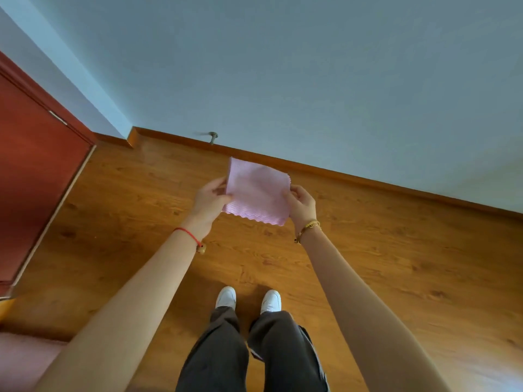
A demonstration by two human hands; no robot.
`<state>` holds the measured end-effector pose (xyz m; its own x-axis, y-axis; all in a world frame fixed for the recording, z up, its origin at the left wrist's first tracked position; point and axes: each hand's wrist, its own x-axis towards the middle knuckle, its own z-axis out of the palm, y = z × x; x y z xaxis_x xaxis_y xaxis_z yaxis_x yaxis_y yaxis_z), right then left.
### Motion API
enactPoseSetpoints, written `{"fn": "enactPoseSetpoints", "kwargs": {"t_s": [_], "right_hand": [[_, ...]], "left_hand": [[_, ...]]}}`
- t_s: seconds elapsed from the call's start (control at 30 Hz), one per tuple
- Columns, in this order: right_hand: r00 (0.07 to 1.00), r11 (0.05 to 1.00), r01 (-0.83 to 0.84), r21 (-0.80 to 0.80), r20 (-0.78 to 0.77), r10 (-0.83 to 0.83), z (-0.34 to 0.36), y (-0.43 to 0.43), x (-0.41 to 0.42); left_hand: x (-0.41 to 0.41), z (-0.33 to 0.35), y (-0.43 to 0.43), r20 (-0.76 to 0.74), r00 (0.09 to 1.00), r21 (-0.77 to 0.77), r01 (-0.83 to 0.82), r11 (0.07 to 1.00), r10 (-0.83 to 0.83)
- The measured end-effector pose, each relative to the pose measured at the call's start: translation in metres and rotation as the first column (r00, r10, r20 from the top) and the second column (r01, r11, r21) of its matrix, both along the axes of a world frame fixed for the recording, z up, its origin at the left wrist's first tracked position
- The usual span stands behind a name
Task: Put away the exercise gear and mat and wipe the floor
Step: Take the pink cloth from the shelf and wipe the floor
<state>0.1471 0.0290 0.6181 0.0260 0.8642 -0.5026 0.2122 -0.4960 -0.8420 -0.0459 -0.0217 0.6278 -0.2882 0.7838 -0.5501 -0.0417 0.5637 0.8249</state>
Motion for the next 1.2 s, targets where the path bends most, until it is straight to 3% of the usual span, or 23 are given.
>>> {"fn": "enactPoseSetpoints", "kwargs": {"t_s": [0.33, 0.63, 0.87, 1.0, 1.1, 1.2], "right_hand": [[0.974, 0.989, -0.145, -0.022, 0.173, 0.147, -0.276, 0.061, 0.002], [0.891, 0.92, -0.391, 0.016, 0.257, 0.374, -0.53, 0.097, 0.005], [0.801, 0.85, -0.525, -0.028, 0.32, 0.505, -0.649, 0.101, 0.017], [0.743, 0.851, -0.519, 0.075, 0.532, 0.406, -0.694, 0.092, 0.024], [0.551, 0.679, -0.7, 0.224, 0.774, 0.312, -0.71, 0.091, 0.023], [0.263, 0.349, -0.932, 0.103, 0.853, 0.451, -0.721, 0.091, 0.01]], "left_hand": [[-0.011, -0.285, 0.058, -0.038, 0.998, -0.031, 0.041, 0.999, -0.042], [-0.026, -0.544, 0.093, -0.135, 0.979, -0.008, 0.152, 0.988, -0.152], [-0.021, -0.666, 0.091, -0.212, 0.953, -0.046, 0.213, 0.976, -0.218], [-0.014, -0.697, 0.079, -0.273, 0.94, -0.031, 0.205, 0.978, -0.206], [-0.016, -0.708, 0.068, -0.376, 0.918, 0.022, 0.147, 0.989, -0.128], [-0.022, -0.712, 0.054, -0.387, 0.917, 0.113, 0.149, 0.982, -0.095]]}}
